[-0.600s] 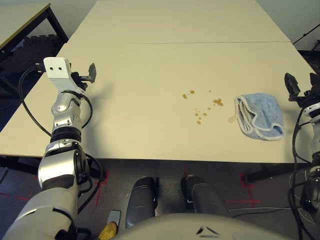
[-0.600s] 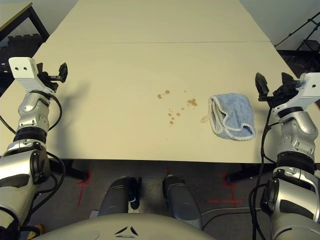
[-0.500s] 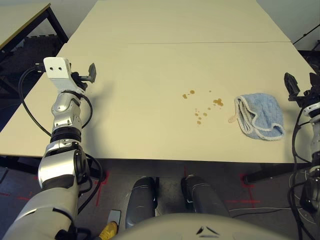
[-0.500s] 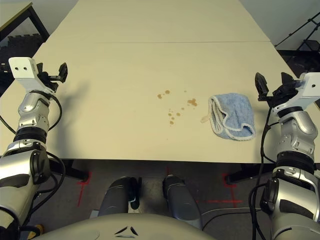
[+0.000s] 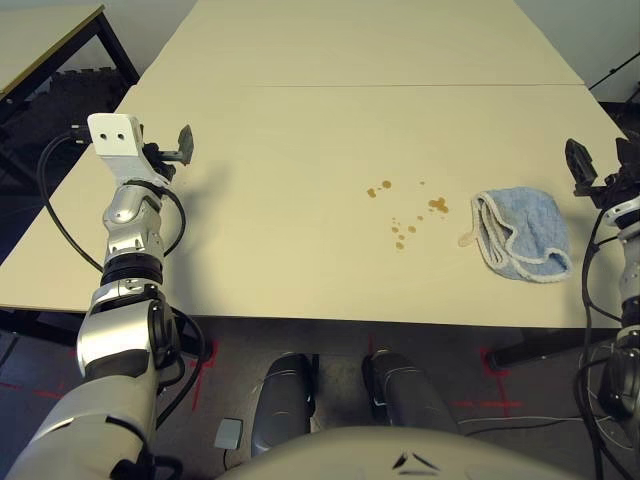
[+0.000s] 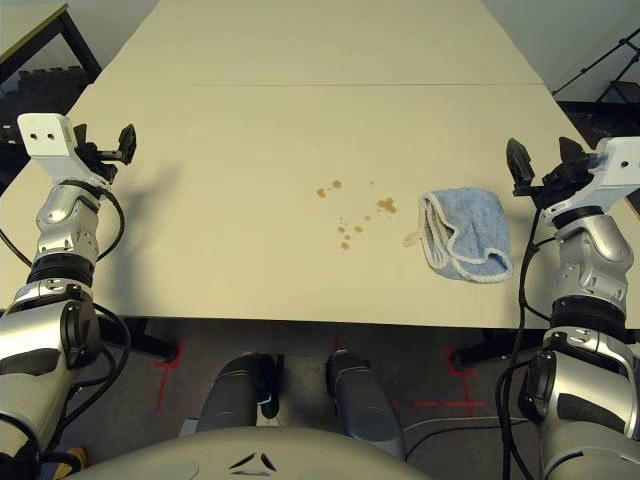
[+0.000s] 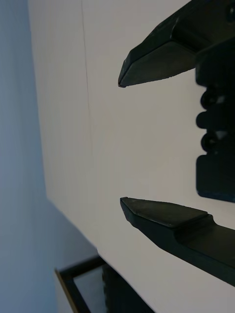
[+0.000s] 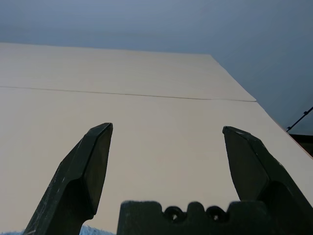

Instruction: Wipe the water off the table with a rag.

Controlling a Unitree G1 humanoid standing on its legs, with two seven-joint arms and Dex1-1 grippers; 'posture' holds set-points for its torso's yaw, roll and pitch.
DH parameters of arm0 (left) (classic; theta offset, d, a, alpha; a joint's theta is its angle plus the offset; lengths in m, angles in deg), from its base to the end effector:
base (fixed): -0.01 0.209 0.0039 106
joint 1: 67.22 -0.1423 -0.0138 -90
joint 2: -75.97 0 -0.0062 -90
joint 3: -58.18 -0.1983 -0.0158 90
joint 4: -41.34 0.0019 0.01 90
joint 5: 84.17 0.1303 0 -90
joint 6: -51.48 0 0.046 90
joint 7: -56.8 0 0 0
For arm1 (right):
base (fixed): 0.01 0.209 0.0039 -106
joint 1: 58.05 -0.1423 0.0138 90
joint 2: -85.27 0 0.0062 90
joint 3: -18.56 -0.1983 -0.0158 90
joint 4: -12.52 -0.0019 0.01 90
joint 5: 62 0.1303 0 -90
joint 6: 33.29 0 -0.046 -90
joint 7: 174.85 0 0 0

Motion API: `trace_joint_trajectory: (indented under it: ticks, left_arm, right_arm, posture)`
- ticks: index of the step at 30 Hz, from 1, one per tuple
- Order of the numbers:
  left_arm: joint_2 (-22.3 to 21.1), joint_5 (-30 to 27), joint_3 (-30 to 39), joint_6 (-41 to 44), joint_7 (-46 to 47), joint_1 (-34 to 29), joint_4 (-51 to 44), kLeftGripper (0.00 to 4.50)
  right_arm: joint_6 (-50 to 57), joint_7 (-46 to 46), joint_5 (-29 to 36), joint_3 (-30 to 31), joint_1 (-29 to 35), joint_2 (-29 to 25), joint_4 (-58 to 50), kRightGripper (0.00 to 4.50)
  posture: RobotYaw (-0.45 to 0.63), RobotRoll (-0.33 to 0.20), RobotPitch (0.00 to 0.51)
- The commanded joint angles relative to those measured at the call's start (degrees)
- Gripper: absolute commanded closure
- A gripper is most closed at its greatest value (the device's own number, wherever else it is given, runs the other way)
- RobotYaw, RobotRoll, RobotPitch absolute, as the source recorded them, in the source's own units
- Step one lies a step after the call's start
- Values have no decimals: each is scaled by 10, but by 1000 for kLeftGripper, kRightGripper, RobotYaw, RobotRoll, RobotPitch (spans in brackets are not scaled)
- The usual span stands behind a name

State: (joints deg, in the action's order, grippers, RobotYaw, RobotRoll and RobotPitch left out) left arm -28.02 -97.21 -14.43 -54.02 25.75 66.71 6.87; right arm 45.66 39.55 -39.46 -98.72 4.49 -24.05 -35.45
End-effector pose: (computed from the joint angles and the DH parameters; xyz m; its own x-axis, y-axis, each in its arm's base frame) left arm 0.3145 0.3037 0.1250 0.9740 -0.1377 0.1797 0.1218 0.9878 0.0968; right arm 0.2487 -0.3620 0.1080 0.9756 -0.0084 0.2192 0.0122 0.9998 -0.0160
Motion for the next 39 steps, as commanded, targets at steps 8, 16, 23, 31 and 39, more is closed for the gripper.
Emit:
trace_joint_trajectory:
  ticks: [8,16,23,31,39]
  left_arm:
    - [-6,-118,-81,206,-350,-86,-247,0]
    - [-29,-142,-124,310,-438,-132,-350,0]
    - [-29,-124,-133,288,-447,-129,-338,0]
    - [-31,-97,-153,242,-464,-133,-321,0]
    - [-31,-92,-159,229,-466,-134,-317,0]
  right_arm:
    - [18,-7,3,-10,25,-18,-19,39]
    - [59,0,16,-12,28,-30,-37,39]
    - [258,76,54,4,31,-104,-88,39]
    - [527,172,73,72,51,-211,-187,39]
    - [588,206,61,128,54,-202,-220,39]
  posture:
    - [-230,0,133]
    - [-246,0,128]
    - [-262,0,120]
    - [-268,0,115]
    - [-255,0,105]
